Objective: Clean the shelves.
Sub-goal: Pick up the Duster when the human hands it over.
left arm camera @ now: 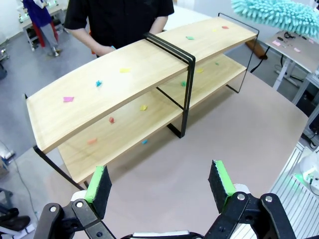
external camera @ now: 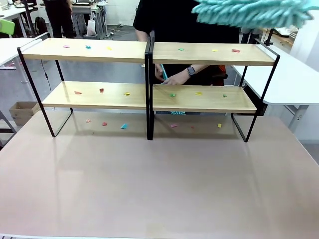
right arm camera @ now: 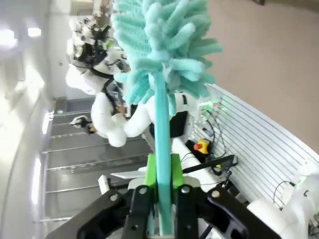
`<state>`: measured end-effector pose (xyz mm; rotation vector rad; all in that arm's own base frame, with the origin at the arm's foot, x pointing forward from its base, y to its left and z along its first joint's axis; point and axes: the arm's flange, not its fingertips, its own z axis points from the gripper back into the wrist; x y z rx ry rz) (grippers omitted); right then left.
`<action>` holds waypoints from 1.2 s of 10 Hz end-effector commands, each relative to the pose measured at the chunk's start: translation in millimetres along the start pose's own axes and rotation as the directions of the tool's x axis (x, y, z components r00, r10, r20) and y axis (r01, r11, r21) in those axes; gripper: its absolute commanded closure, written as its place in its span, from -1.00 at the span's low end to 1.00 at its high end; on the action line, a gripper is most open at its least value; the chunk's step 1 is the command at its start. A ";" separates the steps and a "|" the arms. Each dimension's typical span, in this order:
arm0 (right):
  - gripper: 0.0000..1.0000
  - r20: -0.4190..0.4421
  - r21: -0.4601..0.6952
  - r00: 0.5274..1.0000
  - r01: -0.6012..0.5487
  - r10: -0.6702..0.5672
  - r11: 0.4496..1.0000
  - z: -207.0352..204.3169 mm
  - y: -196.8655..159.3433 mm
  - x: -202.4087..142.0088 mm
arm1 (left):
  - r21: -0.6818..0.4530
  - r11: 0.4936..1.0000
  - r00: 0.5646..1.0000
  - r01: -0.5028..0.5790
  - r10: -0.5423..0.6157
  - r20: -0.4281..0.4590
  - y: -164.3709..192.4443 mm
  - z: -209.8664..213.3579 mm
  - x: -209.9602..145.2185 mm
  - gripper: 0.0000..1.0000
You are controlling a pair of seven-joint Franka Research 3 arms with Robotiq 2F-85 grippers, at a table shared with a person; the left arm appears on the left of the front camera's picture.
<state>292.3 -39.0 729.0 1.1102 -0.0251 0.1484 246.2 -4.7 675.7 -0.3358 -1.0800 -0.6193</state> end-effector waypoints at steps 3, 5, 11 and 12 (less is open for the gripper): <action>0.75 -0.230 0.173 0.971 -0.017 0.057 0.985 74.0 -40.0 -86.5 | -0.007 1.000 1.000 0.001 -0.001 0.009 0.3 -0.3 -0.7 -1.00; 0.75 -0.259 0.106 0.965 0.070 -0.041 0.992 90.8 -62.6 -121.1 | -0.007 1.000 1.000 0.001 -0.001 0.009 0.3 -0.3 -0.7 -1.00; 0.75 -0.249 0.099 0.968 0.056 -0.030 0.994 79.4 -84.2 -128.6 | -0.007 1.000 1.000 0.001 -0.001 0.009 0.3 -0.3 -0.7 -1.00; 0.75 -0.249 0.099 0.968 0.056 -0.030 0.994 79.4 -84.2 -128.6 | -0.007 1.000 1.000 0.001 -0.001 0.009 0.3 -0.3 -0.7 -1.00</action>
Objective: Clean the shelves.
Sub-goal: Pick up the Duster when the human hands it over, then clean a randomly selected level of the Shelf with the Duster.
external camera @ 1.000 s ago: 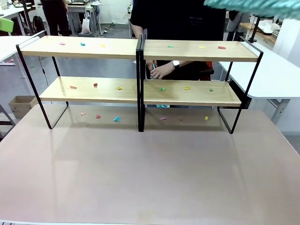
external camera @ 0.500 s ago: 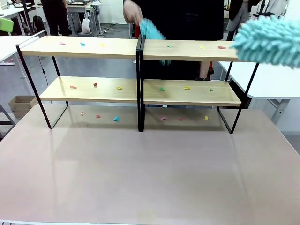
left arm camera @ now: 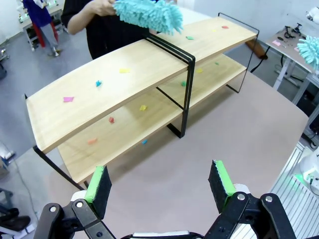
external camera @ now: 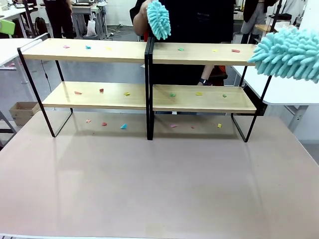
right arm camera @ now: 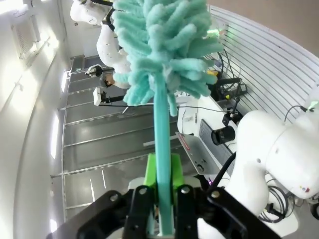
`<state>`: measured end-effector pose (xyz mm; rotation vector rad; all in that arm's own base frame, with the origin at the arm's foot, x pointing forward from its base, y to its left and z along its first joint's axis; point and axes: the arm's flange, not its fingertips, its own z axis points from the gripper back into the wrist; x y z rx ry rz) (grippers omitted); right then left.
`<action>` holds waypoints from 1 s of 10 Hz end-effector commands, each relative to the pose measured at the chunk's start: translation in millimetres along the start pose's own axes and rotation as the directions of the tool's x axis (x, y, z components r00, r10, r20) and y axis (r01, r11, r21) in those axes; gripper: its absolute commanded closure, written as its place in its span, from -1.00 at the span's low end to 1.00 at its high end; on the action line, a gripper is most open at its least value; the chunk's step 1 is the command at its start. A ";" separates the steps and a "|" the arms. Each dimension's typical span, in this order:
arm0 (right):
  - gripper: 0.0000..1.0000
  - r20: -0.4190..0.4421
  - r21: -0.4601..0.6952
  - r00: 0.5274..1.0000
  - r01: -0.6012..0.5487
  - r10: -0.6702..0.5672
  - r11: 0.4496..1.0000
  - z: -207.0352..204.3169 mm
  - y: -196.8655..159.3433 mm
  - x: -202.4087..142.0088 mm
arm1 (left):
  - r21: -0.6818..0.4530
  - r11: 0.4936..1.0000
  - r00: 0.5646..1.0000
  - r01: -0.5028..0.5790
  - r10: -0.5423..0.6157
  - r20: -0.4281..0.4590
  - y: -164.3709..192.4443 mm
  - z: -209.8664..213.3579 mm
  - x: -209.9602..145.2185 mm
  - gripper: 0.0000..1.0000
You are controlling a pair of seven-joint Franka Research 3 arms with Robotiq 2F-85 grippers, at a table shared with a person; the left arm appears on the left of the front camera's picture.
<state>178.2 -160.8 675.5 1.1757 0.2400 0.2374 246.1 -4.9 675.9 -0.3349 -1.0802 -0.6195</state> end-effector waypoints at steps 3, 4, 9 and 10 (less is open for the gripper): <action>0.75 0.000 0.012 1.000 -0.016 0.016 1.000 1.0 1.7 2.1 | -0.008 1.000 1.000 0.000 0.000 0.009 0.5 -0.3 -0.9 -1.00; 0.75 0.000 0.012 1.000 -0.016 0.016 1.000 1.0 1.7 2.1 | -0.008 1.000 1.000 0.000 0.000 0.009 0.5 -0.3 -0.9 -1.00; 0.75 0.000 0.012 1.000 -0.016 0.016 1.000 1.0 1.7 2.1 | -0.008 1.000 1.000 0.000 0.000 0.009 0.5 -0.3 -0.9 -1.00; 0.75 0.000 0.012 1.000 -0.016 0.016 1.000 1.0 1.7 2.1 | -0.008 1.000 1.000 0.000 0.000 0.009 0.5 -0.3 -0.9 -1.00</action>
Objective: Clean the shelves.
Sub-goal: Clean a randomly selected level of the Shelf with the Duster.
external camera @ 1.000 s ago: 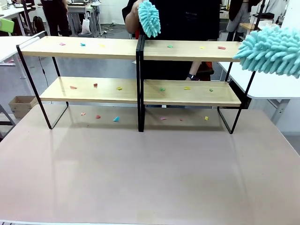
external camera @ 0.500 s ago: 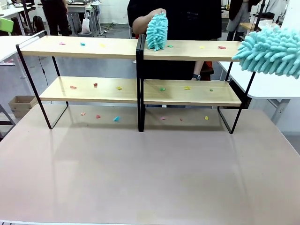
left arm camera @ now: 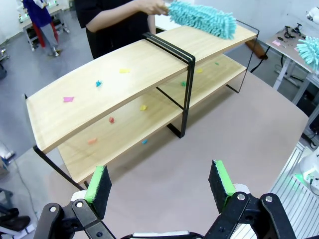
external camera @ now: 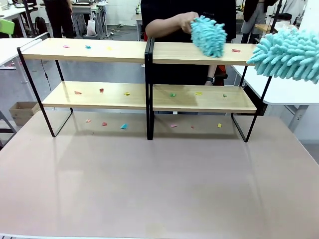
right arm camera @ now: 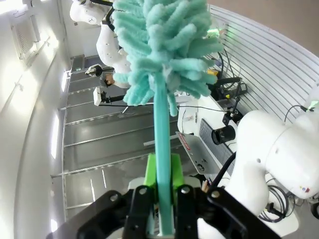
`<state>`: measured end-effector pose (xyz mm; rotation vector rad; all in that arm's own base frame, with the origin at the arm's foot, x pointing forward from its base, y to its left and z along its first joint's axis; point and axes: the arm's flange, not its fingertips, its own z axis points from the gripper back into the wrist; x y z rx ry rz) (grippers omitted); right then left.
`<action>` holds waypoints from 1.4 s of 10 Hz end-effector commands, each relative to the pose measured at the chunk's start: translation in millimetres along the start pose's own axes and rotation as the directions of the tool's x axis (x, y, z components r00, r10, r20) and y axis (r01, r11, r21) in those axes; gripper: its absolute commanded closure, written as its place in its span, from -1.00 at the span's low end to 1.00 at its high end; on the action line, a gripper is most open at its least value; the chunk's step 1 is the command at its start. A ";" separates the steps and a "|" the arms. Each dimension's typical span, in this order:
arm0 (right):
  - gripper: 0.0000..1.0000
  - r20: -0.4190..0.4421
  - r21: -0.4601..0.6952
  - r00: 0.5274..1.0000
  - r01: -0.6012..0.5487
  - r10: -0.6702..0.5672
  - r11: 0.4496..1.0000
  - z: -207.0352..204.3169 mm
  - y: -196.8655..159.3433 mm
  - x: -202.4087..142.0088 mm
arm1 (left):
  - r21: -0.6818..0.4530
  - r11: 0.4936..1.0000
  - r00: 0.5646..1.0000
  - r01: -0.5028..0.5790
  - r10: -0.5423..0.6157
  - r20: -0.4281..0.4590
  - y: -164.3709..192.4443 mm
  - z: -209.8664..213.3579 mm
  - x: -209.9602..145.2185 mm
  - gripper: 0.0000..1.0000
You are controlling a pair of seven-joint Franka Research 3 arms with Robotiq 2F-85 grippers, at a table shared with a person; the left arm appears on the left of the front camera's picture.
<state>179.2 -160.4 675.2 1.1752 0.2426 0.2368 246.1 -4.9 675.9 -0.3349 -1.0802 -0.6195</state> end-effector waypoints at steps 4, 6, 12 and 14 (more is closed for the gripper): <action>0.75 0.001 0.012 1.000 -0.018 0.018 1.000 1.2 1.9 1.1 | -0.008 1.000 1.000 0.000 0.000 0.009 0.5 -0.3 -0.9 -1.00; 0.75 0.001 0.012 1.000 -0.018 0.018 1.000 1.2 1.9 1.1 | -0.008 1.000 1.000 0.000 0.000 0.009 0.5 -0.3 -0.9 -1.00; 0.75 -0.152 -0.300 0.941 -0.335 0.303 0.893 -141.7 99.3 132.0 | -0.008 1.000 1.000 0.000 0.000 0.009 0.5 -0.3 -0.9 -1.00; 0.75 -0.156 -0.447 0.914 -0.403 0.374 0.799 -216.7 114.6 166.4 | -0.008 1.000 1.000 0.000 0.000 0.009 0.5 -0.3 -0.9 -1.00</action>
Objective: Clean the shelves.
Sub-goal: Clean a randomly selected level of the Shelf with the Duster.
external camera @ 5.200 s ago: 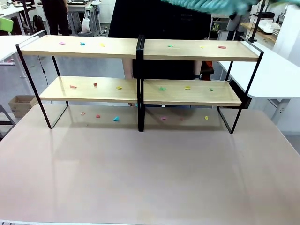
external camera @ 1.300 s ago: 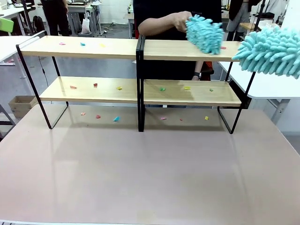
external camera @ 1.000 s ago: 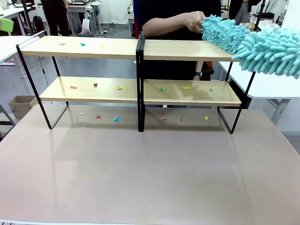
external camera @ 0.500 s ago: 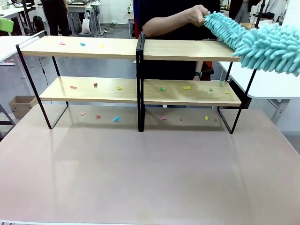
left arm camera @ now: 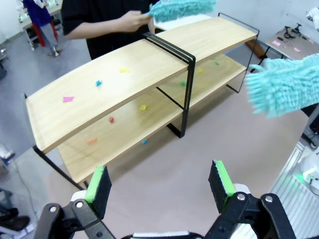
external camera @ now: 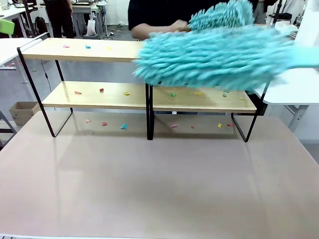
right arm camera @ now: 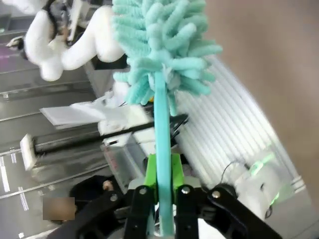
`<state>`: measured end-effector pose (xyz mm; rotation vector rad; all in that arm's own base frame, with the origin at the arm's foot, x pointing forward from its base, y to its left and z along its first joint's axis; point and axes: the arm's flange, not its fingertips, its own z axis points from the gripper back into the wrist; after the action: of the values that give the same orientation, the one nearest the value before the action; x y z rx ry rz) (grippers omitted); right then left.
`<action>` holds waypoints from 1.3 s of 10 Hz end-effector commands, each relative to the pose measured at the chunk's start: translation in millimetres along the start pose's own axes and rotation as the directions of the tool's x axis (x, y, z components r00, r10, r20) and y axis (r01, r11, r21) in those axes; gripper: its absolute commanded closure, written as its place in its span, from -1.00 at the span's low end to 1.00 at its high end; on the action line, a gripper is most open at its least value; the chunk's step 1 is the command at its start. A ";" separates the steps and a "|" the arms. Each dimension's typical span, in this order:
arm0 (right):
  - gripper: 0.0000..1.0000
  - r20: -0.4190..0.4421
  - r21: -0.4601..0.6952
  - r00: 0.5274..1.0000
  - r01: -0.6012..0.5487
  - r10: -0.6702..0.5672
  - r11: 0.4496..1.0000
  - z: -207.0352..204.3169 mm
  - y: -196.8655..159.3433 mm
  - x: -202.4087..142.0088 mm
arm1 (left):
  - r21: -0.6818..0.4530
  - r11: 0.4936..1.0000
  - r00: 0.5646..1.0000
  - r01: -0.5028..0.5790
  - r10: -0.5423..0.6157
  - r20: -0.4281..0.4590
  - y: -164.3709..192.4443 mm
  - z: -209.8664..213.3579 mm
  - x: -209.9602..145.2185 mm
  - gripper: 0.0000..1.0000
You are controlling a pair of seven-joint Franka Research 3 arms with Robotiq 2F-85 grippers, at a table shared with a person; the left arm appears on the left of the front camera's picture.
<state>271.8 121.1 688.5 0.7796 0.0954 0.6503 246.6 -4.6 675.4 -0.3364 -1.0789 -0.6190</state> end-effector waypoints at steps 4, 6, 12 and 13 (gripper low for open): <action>0.75 -0.012 0.011 1.000 0.018 -0.018 1.000 3.6 -3.0 -7.4 | -0.006 1.000 1.000 0.002 -0.002 0.009 0.1 0.1 -0.5 -1.00; 0.75 0.121 -0.155 0.992 -0.013 0.032 0.988 -3.0 24.1 29.6 | -0.006 1.000 1.000 0.002 -0.002 0.009 0.1 0.1 -0.5 -1.00; 0.75 0.401 -0.613 0.908 0.164 0.125 0.773 -69.5 98.6 202.0 | -0.006 1.000 1.000 0.002 -0.002 0.009 0.1 0.1 -0.5 -1.00; 0.75 0.297 -0.467 0.943 0.008 0.148 0.884 -63.8 102.2 163.8 | -0.006 1.000 1.000 0.002 -0.002 0.009 0.1 0.1 -0.5 -1.00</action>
<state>351.3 334.5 730.6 0.3441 -0.4699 0.5366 246.6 -4.5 675.3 -0.3366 -1.0789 -0.6188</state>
